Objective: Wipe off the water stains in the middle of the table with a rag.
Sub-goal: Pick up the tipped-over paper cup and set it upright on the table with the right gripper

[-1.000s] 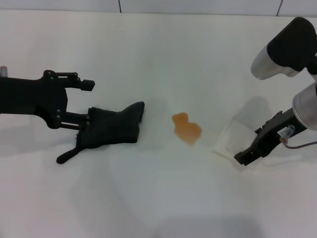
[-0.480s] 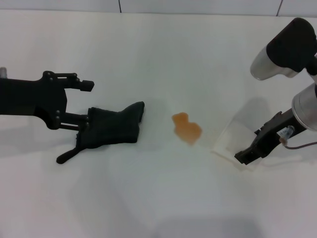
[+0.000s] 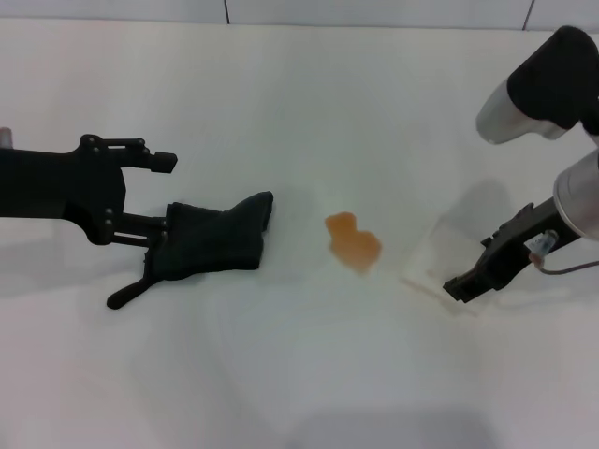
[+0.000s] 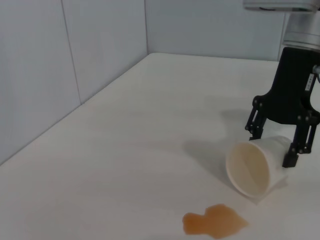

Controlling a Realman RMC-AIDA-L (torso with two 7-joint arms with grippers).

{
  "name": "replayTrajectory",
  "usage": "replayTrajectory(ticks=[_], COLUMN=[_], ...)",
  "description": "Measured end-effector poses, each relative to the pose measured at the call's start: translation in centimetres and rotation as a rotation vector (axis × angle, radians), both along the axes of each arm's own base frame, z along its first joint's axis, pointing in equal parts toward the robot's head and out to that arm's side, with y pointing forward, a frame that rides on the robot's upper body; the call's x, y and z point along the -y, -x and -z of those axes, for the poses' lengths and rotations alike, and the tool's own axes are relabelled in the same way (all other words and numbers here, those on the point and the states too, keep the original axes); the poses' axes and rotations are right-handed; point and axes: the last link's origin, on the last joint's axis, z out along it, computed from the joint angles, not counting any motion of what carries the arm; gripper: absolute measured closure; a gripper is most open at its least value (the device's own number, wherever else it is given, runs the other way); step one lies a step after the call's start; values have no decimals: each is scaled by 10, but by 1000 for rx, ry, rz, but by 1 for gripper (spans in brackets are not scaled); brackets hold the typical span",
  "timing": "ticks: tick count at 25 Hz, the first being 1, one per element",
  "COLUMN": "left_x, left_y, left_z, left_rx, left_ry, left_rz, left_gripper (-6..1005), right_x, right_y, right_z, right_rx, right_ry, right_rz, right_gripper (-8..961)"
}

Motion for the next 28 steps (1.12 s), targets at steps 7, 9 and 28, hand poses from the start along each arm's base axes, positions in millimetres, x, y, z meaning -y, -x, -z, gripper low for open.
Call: replayTrajectory(ticks=[7,9,28], left_x=[1,1,-3], left_y=[1,1,1], left_z=[0,1,3], left_rx=[-1,-1,2], left_ry=[-1,-2,-32], left_rz=[1,9,-1], left_gripper=[167,167,166], right_x=[-6,-10,-27], right_y=[-1,-3,-58], right_z=[-9,-13,-35], right_rx=[-18,-32,-307], right_ry=[-37,-60,-240], right_rz=[-1,-2,-40], right_gripper=[232,232,230])
